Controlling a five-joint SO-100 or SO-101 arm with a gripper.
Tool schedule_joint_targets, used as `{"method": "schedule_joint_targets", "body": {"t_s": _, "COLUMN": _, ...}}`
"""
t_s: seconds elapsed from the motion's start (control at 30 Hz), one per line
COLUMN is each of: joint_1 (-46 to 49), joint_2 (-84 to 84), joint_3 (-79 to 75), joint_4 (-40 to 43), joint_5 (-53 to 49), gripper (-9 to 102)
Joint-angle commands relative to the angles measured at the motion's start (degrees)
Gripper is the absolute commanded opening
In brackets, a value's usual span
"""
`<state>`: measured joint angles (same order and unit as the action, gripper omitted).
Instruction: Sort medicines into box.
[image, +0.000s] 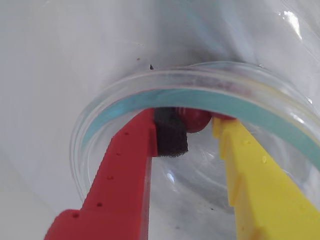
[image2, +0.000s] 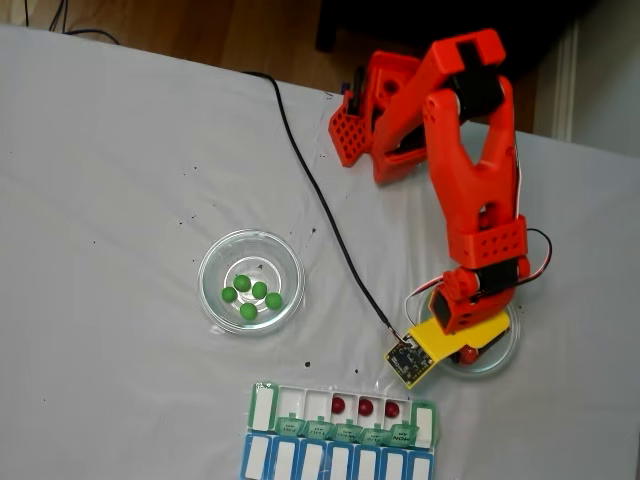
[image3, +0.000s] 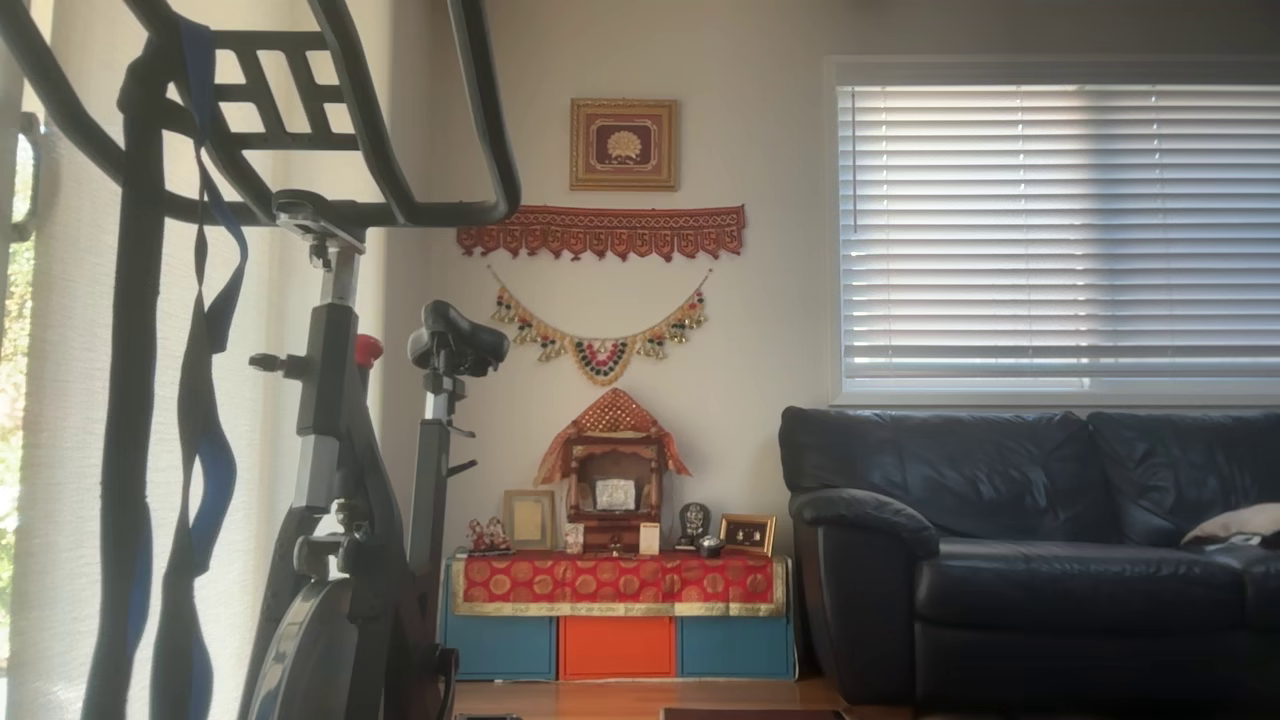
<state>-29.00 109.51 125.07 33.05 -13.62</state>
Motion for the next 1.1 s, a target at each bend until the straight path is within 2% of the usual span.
{"method": "schedule_joint_targets", "body": {"t_s": 0.0, "joint_1": 1.14, "joint_2": 4.66, "joint_3": -0.53, "joint_4": -1.14, "joint_5": -0.62, "gripper": 5}}
{"method": "schedule_joint_targets", "body": {"t_s": 0.1, "joint_1": 1.14, "joint_2": 4.66, "joint_3": -0.44, "joint_4": -1.41, "joint_5": -0.62, "gripper": 1}}
{"method": "schedule_joint_targets", "body": {"t_s": 0.37, "joint_1": 0.97, "joint_2": 4.75, "joint_3": -0.35, "joint_4": -0.88, "joint_5": -0.35, "gripper": 1}}
{"method": "schedule_joint_targets", "body": {"t_s": 0.43, "joint_1": 0.53, "joint_2": 5.01, "joint_3": -0.79, "joint_4": 1.23, "joint_5": 0.44, "gripper": 1}}
{"method": "schedule_joint_targets", "body": {"t_s": 0.57, "joint_1": -0.88, "joint_2": 3.25, "joint_3": -5.10, "joint_4": 10.63, "joint_5": 2.64, "gripper": 1}}
{"method": "schedule_joint_targets", "body": {"t_s": 1.07, "joint_1": -2.20, "joint_2": 4.13, "joint_3": -12.39, "joint_4": 27.25, "joint_5": 7.12, "gripper": 1}}
